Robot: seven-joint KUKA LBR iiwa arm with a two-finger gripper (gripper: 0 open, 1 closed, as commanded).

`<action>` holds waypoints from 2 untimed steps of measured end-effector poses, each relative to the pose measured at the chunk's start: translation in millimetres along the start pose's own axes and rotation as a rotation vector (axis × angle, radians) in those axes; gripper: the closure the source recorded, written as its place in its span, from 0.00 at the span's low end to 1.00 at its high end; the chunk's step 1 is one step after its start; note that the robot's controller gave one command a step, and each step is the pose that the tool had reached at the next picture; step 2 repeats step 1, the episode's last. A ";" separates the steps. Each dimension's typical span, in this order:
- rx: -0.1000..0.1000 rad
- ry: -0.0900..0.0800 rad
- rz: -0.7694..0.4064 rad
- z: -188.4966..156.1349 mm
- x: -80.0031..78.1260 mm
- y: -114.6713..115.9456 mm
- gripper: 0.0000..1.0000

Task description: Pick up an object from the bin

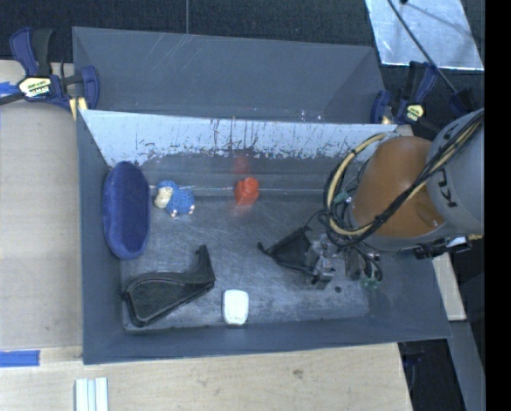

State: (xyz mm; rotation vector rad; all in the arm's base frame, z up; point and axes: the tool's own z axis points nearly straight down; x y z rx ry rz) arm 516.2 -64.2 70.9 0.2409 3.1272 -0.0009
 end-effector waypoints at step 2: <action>0.000 -0.007 -0.043 -179.8 10.3 -2.3 1.00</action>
Offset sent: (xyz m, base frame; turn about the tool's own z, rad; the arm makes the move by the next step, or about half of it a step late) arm -0.0137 -0.0004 0.1746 -0.0426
